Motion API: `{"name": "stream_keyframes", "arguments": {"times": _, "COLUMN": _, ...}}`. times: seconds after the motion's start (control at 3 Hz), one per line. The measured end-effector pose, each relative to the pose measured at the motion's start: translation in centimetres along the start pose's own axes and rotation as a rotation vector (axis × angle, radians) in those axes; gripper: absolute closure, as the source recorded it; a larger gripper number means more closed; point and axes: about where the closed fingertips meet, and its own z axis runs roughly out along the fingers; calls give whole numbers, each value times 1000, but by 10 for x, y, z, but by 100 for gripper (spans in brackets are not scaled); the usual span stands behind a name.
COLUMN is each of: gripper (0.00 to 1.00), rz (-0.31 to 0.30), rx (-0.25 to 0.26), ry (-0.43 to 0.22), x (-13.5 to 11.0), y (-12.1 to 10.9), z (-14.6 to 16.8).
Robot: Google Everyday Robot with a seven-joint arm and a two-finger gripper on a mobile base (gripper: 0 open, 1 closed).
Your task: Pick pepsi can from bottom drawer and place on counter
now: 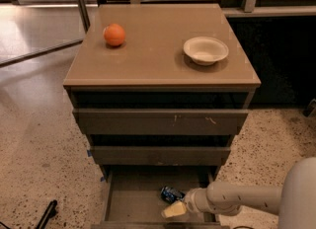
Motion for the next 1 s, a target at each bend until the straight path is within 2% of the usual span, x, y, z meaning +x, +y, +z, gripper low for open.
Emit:
{"name": "stream_keyframes", "arguments": {"times": 0.33, "gripper": 0, "rz": 7, "rx": 47, "ry": -25, "x": -12, "y": -19, "z": 21}}
{"name": "stream_keyframes", "arguments": {"times": 1.0, "gripper": 0, "rz": 4, "rx": 26, "ry": -26, "x": -4, "y": -22, "z": 27}}
